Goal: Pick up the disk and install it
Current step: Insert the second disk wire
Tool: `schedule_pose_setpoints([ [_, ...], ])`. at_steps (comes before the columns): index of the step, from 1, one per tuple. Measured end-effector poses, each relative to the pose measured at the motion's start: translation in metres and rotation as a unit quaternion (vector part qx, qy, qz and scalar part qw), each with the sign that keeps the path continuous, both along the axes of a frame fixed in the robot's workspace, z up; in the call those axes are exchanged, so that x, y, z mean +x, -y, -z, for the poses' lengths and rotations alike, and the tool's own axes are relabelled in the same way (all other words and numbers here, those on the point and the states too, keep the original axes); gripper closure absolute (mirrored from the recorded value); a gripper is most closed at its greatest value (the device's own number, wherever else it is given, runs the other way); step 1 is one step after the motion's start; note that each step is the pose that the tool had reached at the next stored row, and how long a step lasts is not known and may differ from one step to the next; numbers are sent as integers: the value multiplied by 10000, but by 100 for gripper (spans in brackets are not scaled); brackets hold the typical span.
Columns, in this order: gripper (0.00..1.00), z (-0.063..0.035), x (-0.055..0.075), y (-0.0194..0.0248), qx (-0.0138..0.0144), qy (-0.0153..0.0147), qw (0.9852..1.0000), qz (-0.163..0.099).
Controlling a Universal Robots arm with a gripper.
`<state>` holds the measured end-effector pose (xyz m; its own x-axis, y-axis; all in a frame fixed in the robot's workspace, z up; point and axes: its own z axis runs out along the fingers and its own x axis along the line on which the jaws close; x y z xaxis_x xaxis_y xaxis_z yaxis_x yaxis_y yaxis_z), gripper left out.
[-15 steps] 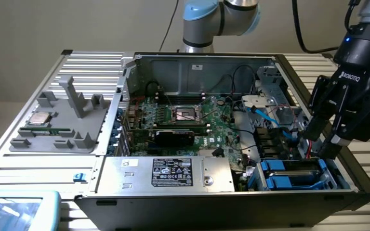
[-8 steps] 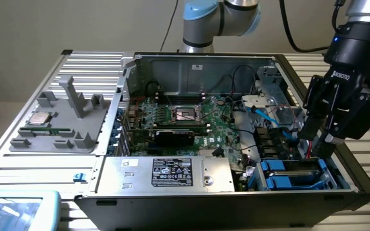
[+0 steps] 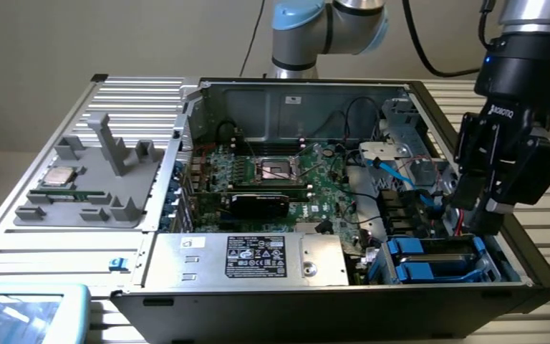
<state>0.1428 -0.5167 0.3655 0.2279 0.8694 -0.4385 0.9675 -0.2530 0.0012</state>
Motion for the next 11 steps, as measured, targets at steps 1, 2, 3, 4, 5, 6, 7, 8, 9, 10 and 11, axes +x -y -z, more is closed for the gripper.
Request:
schedule_pose_setpoints([
  [1,41,0,-17,-1,0,40,10000,0],
  [2,41,0,-28,-2,-1,65,10000,-6],
  [3,41,0,-35,-3,0,82,10000,-21],
  [4,41,0,-37,-3,0,92,9999,-50],
  [5,41,0,-37,-3,1,96,9999,-111],
  [6,41,0,-37,-3,1,98,9998,-197],
  [7,41,-1,-38,-3,2,100,9995,-286],
  [8,41,0,-37,-3,3,100,9992,-377],
  [9,41,-1,-37,-3,4,101,9989,-463],
  [10,41,0,-37,-3,5,102,9984,-554],
  [11,41,0,-37,-3,6,103,9978,-651],
])
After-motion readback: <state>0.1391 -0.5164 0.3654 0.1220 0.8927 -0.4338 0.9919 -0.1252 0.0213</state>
